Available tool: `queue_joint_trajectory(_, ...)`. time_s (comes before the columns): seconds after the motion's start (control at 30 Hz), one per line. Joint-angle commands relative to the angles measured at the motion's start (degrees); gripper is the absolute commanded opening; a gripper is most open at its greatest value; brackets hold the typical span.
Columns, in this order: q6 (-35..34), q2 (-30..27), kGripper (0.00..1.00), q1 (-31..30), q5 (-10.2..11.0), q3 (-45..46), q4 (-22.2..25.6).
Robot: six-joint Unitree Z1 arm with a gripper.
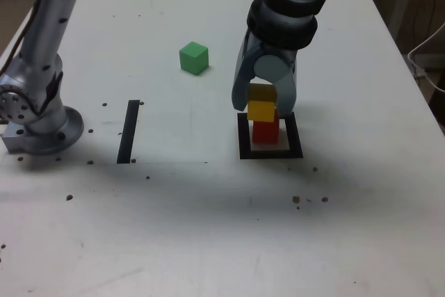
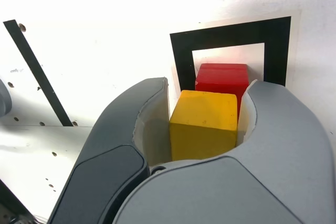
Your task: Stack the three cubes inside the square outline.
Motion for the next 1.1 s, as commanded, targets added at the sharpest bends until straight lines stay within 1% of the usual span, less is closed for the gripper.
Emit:
queue_joint_trajectory(0.0,-0.08,0.41,0.56,0.0,-0.22,0.24,-0.48)
queue_joint_trajectory(0.13,-0.08,0.51,0.64,0.1,-0.37,0.5,-0.96)
queue_joint_trajectory(0.47,-0.08,0.56,0.76,0.5,-0.24,1.44,-2.54)
queue_joint_trajectory(0.63,-0.08,0.21,0.95,0.6,-0.17,1.47,-2.49)
queue_joint_trajectory(0.67,-0.08,0.11,0.98,0.61,-0.14,1.53,-2.44)
queue_joint_trajectory(0.73,-0.11,-0.1,0.99,0.61,-0.1,1.75,-2.32)
queue_joint_trajectory(0.9,-0.61,-1.18,0.99,0.61,-0.03,2.69,-2.1)
queue_joint_trajectory(1.07,-0.92,-4.29,0.99,1.04,0.12,3.97,-2.01)
